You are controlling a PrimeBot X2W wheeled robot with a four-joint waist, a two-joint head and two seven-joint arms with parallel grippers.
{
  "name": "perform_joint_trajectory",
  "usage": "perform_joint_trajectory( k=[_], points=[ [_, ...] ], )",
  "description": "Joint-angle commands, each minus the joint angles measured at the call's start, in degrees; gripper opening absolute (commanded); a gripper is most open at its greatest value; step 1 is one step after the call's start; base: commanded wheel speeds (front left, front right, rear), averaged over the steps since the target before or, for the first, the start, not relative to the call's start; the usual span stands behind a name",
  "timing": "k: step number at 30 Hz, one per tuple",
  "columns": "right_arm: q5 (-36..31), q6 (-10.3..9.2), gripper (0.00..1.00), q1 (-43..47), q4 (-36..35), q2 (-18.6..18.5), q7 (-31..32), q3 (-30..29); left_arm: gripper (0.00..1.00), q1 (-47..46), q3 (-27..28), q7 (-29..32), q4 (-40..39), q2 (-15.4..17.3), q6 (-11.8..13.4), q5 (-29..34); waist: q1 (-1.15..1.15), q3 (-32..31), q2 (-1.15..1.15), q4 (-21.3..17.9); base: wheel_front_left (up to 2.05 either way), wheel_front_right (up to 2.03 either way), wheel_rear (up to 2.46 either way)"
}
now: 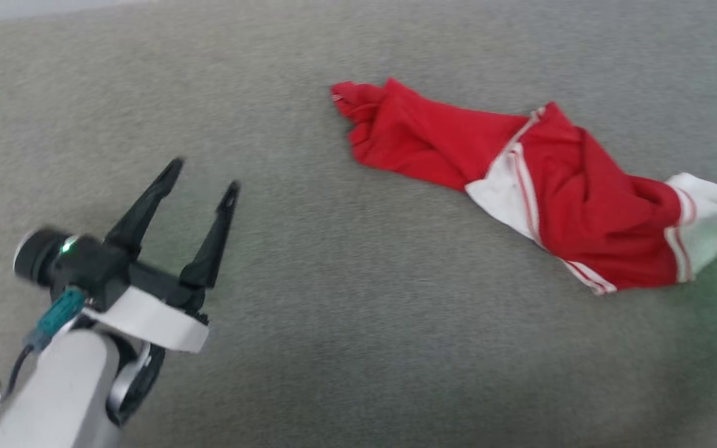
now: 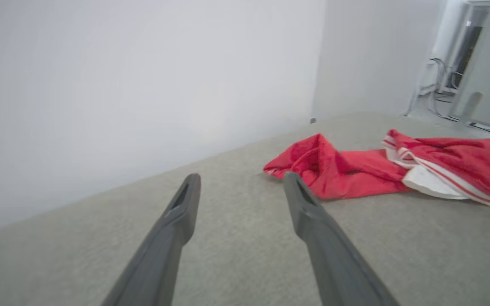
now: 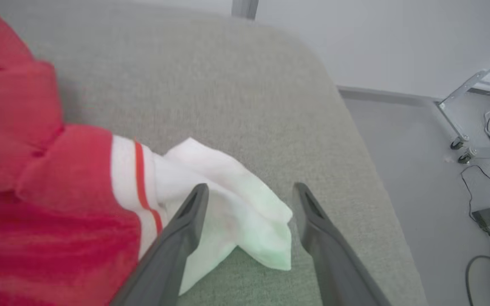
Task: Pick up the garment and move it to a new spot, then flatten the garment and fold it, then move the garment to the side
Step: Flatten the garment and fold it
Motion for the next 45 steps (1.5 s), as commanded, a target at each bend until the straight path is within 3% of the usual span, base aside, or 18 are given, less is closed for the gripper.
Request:
perform_joint_trajectory(
  k=[1,5,11,18,23,32,33,36,45],
  points=[
    [-0.33,-0.06,1.00,0.28,-2.06,2.09,-3.91,-0.64,1.00,-4.06,-4.14,0.45,-1.05,3.38,-0.09,-1.15,0.00,-0.79,0.00,-3.22,0.00,0.00,0.00],
    [-0.15,-0.06,1.00,-0.05,-6.09,7.64,-11.24,-1.35,1.00,-13.59,-14.95,7.93,-4.11,9.12,-0.09,-6.90,0.00,-0.82,0.00,-7.97,0.00,0.00,0.00],
    [-0.63,-0.06,1.00,0.87,-7.58,14.82,-17.16,1.19,1.00,-29.81,-35.27,30.93,-4.54,14.41,-0.02,-23.04,0.00,1.10,0.00,-14.93,0.00,0.00,0.00],
    [-0.76,-0.06,1.00,1.63,-4.73,18.29,-20.60,4.15,1.00,-41.97,-43.98,45.72,3.46,12.42,-0.01,-39.16,0.00,3.83,0.00,-21.06,0.00,0.00,0.00],
    [-0.56,-0.06,1.00,1.33,-3.15,18.97,-21.94,4.81,1.00,-45.36,-46.25,48.37,7.94,11.52,-0.01,-42.30,0.00,4.34,0.00,-23.21,0.00,0.00,0.00],
    [0.04,-0.06,1.00,0.29,-1.00,19.78,-23.34,6.82,1.00,-48.40,-50.90,47.66,14.37,10.79,-0.02,-44.31,0.00,4.79,0.00,-25.03,0.00,0.00,0.00],
    [0.10,-0.06,1.00,0.28,-0.86,19.76,-23.40,7.07,0.81,-48.48,-51.01,47.52,14.60,10.74,-0.02,-45.17,0.00,4.82,0.00,-25.09,0.00,0.00,0.00],
    [0.07,-0.06,1.00,-0.17,-0.55,19.84,-23.57,7.54,0.00,-48.69,-51.54,47.21,15.33,10.64,-0.02,-47.08,0.00,4.87,0.00,-25.09,0.00,0.00,0.00],
    [-1.23,-0.06,1.00,-0.26,-1.77,19.76,-23.40,6.62,0.00,-50.52,-51.54,42.27,15.03,10.38,-0.02,-50.34,0.00,4.04,0.00,-21.15,0.00,0.00,0.00]
  ],
)
